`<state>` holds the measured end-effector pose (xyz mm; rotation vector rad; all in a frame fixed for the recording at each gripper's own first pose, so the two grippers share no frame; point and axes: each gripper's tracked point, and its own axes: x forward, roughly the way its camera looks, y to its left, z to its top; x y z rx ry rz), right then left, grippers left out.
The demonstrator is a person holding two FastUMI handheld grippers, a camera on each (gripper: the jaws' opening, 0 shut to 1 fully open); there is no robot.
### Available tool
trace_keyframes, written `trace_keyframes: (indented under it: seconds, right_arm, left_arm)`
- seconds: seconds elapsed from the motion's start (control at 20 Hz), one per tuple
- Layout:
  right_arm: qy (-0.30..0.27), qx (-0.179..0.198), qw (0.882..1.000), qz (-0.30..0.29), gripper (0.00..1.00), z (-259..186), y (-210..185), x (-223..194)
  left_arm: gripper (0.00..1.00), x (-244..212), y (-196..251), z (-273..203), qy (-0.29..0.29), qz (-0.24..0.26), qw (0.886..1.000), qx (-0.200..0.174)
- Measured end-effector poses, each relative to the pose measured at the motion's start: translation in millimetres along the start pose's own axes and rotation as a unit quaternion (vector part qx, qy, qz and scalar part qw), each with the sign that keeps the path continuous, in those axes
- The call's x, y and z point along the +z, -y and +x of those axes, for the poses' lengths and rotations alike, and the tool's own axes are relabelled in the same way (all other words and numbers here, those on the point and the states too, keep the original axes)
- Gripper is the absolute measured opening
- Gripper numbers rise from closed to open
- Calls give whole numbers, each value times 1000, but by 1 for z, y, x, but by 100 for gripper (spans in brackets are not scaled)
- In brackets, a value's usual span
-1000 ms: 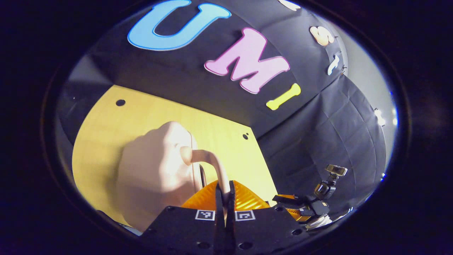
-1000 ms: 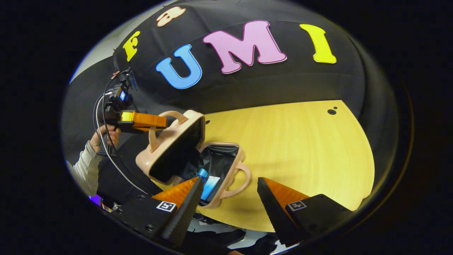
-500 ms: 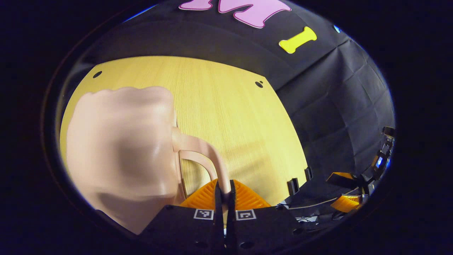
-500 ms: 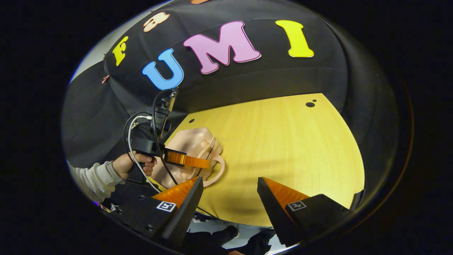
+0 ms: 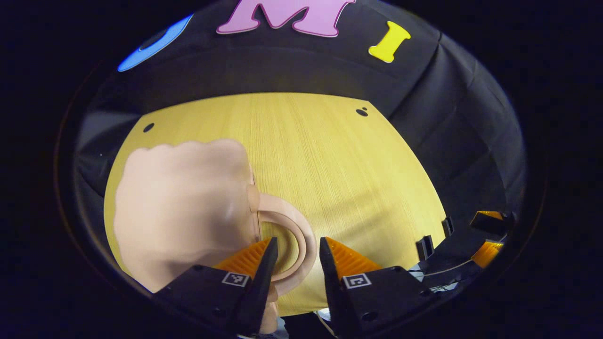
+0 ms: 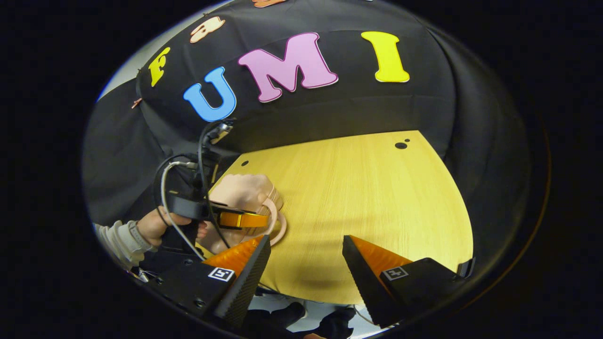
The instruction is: First open the suitcase, pack the skin care products into it, and then close the suitcase.
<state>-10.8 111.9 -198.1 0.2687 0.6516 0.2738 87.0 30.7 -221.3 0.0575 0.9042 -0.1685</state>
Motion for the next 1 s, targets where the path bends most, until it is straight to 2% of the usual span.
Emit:
trace_keyframes:
  seconds: [0.1, 0.25, 0.35, 0.4, 0.45, 0.55, 0.65, 0.75, 0.85, 1.0]
  right_arm:
    - [39, -39, 998, -26, 97, -3, 12, 26]
    - [108, -68, 991, -33, 97, -16, 14, 78]
    - [151, -86, 984, -50, 97, -29, 14, 115]
    - [179, -98, 977, -66, 97, -38, 12, 139]
    - [203, -104, 971, -75, 97, -48, 9, 159]
    - [250, -117, 957, -93, 97, -67, 2, 197]
    - [267, -144, 946, -111, 97, -78, 4, 218]
    - [286, -148, 939, -121, 97, -88, -3, 236]
    - [306, -146, 933, -124, 97, -98, -11, 248]
    - [328, -153, 922, -138, 97, -110, -14, 257]
  left_arm:
    - [68, 33, 6, -32, 69, 7, 998, 2]
    - [75, 78, 23, -93, 173, 45, 984, -5]
    - [82, 109, 36, -134, 245, 86, 966, -6]
    - [85, 127, 44, -158, 288, 112, 951, -3]
    - [87, 135, 51, -177, 310, 120, 943, 2]
    - [89, 154, 61, -202, 350, 112, 930, 2]
    - [90, 169, 57, -227, 380, 80, 922, -3]
    - [92, 181, 54, -253, 410, 48, 911, -19]
    - [92, 182, 32, -272, 425, 33, 905, 6]
    - [95, 188, 9, -298, 461, 41, 885, 58]
